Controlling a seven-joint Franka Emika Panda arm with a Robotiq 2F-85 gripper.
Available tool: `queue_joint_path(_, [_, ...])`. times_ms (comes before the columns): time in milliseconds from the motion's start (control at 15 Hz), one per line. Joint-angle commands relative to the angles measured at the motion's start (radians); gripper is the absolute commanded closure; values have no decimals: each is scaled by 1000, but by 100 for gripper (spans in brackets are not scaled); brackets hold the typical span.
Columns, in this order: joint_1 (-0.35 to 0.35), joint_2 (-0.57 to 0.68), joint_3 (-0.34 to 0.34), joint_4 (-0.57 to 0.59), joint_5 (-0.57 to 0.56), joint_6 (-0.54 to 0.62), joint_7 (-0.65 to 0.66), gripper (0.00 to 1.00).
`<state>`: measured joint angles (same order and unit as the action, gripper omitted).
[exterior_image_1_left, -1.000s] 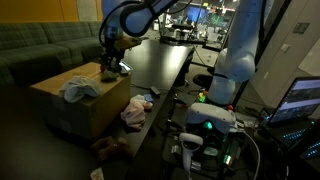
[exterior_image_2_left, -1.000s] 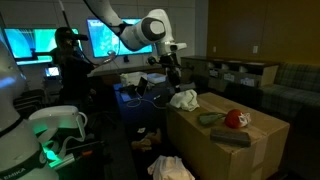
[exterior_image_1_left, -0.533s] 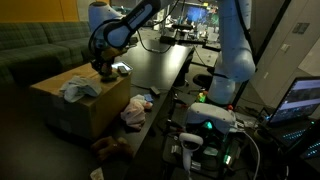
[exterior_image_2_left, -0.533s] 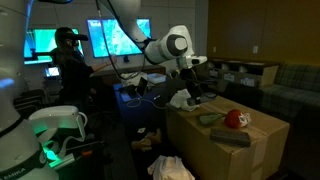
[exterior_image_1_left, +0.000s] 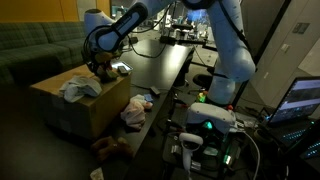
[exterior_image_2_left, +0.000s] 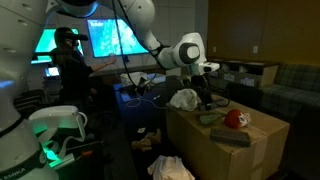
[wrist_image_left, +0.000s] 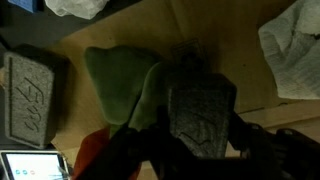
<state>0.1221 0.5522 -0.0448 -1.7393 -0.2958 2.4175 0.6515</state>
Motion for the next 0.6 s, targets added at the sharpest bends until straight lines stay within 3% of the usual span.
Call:
queue_joint_path(0, [31,32,-28,64,46,-17,-11,18])
queue_joint_path(200, [44,14,-42,53,48,-16,1,1])
queue_joint_path(533, [54,-86,-53,-31,48,-30,-2,0])
